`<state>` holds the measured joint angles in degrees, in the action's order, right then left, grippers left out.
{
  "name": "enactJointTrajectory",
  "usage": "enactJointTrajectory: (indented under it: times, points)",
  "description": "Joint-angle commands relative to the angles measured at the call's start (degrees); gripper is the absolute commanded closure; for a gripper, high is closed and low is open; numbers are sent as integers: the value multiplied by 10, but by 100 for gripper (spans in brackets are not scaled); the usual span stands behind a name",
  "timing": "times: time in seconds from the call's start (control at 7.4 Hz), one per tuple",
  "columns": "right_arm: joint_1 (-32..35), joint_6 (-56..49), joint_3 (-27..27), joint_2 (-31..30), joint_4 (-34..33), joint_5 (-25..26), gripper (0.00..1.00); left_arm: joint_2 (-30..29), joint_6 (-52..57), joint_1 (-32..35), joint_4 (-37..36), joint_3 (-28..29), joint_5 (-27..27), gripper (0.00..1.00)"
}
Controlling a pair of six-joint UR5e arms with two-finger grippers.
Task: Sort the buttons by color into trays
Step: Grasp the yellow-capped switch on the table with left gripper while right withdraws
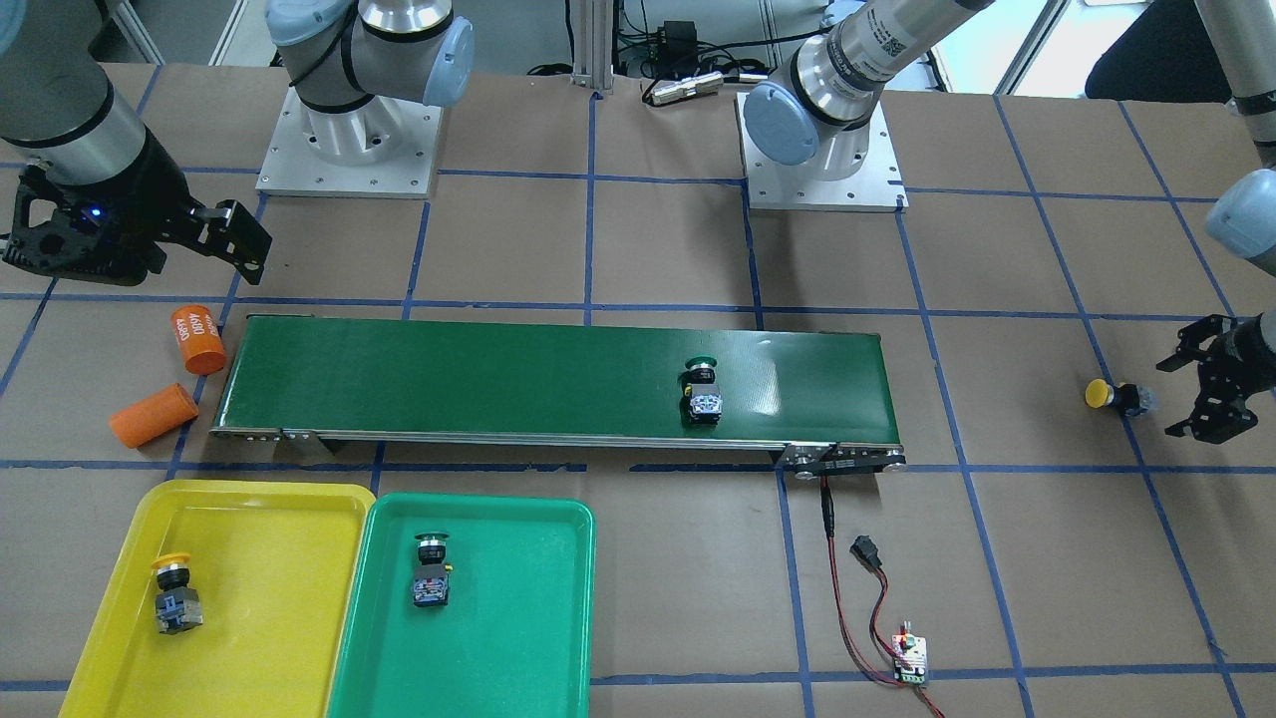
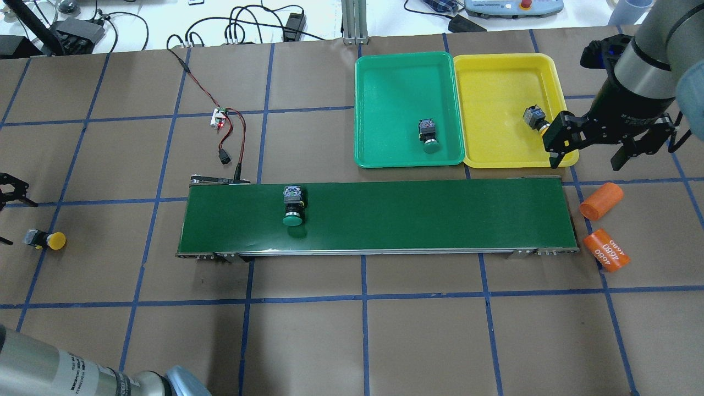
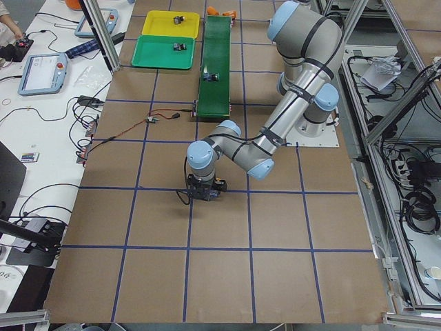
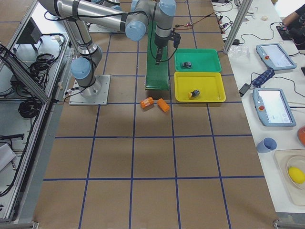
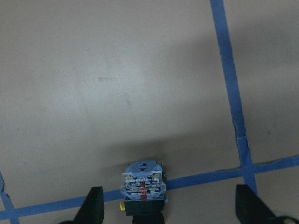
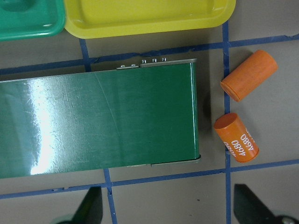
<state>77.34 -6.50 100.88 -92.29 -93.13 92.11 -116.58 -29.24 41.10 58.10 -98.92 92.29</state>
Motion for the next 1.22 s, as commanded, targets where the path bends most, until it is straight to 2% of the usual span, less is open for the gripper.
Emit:
enactJointTrajectory:
  times: [0.0, 0.68, 0.95, 1.08]
  points:
    - [0, 0, 0, 0, 4, 2, 0, 13, -31, -1, -20, -40, -1, 0]
    - [0, 0, 13, -1, 7, 5, 0, 7, -24, -24, -40, -65, -3, 0]
    - [1, -3, 15, 0, 2, -4, 0, -5, -28, -23, -41, -58, -7, 36]
    - [7, -4, 17, -1, 7, -6, 0, -5, -29, -21, -41, -49, -7, 50]
